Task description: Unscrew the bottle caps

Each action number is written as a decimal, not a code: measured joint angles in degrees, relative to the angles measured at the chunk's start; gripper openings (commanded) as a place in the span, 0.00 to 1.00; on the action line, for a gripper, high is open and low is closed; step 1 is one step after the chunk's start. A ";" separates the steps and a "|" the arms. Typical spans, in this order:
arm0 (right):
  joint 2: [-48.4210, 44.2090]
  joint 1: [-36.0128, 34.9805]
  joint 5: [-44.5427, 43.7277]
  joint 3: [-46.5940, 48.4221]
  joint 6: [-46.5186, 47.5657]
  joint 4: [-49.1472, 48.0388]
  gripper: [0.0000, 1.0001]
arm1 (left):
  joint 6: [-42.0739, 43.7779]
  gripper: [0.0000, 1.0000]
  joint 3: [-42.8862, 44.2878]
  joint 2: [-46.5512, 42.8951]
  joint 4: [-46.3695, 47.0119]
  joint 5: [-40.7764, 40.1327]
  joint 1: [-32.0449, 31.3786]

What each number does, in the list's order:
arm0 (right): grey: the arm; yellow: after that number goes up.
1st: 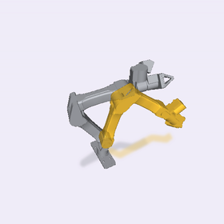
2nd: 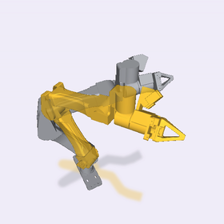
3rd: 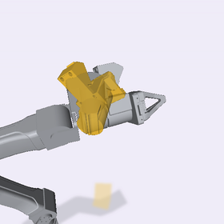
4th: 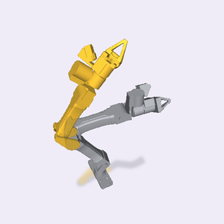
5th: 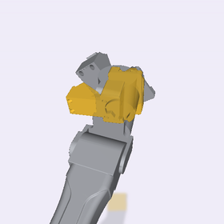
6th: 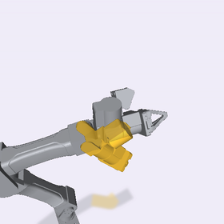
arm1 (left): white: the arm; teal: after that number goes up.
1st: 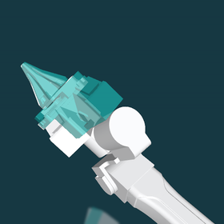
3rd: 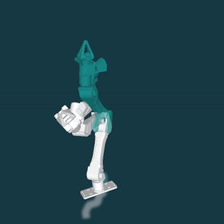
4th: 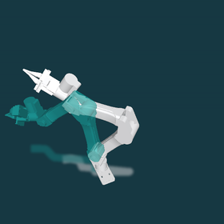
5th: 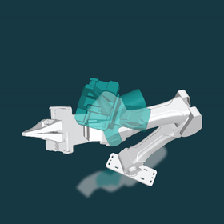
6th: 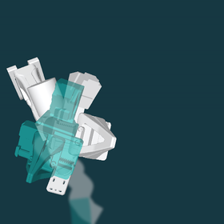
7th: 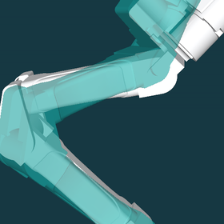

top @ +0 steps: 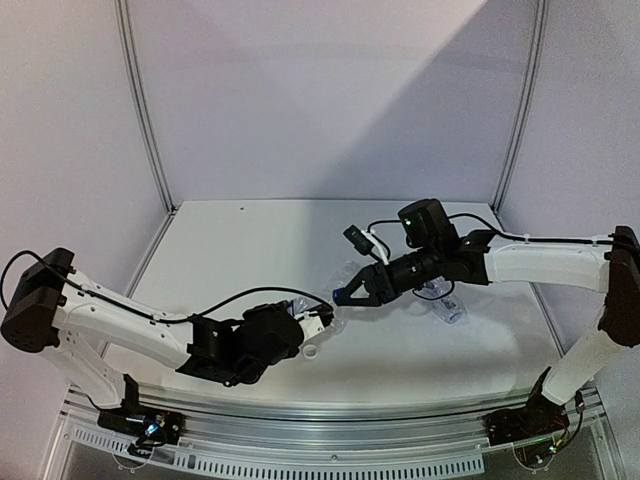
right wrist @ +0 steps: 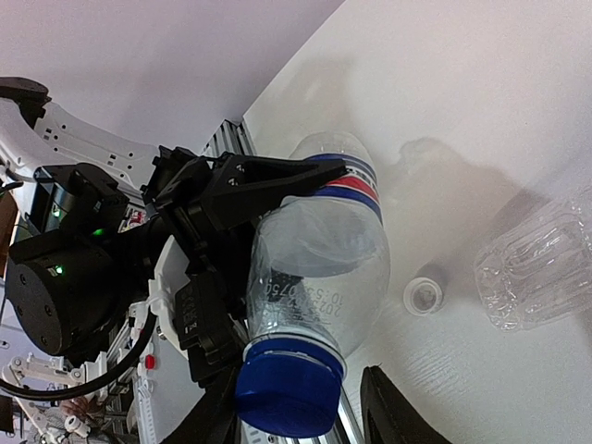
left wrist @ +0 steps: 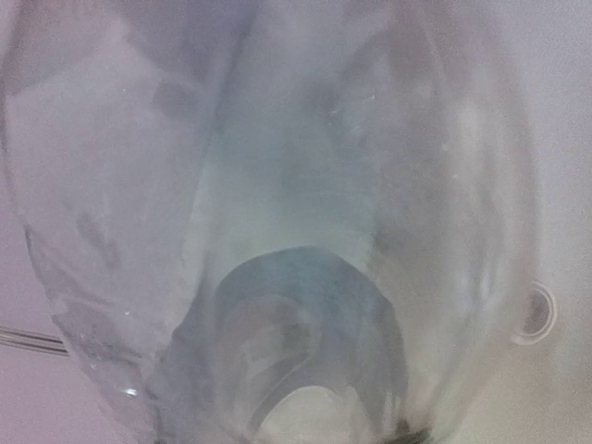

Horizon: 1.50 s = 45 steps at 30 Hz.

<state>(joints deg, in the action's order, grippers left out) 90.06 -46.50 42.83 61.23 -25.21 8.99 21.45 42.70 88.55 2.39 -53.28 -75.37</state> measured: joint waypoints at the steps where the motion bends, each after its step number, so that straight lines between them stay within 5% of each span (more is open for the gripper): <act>1: 0.00 0.00 0.00 0.00 0.02 0.02 0.45 | 0.00 0.00 0.00 0.00 -0.02 0.02 0.00; 7: -0.09 -0.17 -1.07 0.31 1.31 1.66 0.52 | 0.07 0.00 0.00 0.02 0.00 0.07 0.00; 34: -3.26 -1.38 -3.28 0.31 1.81 3.85 0.43 | -0.04 0.00 0.33 0.63 1.03 0.11 -0.02; 37: -3.26 -1.38 -3.34 0.31 1.81 3.87 0.35 | -0.07 0.00 0.33 0.63 1.09 0.11 -0.02; 41: -3.23 -1.33 -3.82 0.31 1.81 4.24 0.13 | -0.11 0.00 0.33 0.63 1.18 0.07 -0.07; 45: -3.23 -1.79 -5.46 1.66 5.86 7.63 0.07 | 0.00 0.00 0.26 0.61 1.09 1.49 -0.07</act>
<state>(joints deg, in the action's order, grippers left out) 86.83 -48.29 37.36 62.89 -19.35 16.62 21.45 42.96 89.17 3.49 -51.79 -75.44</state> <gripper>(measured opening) 0.278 0.378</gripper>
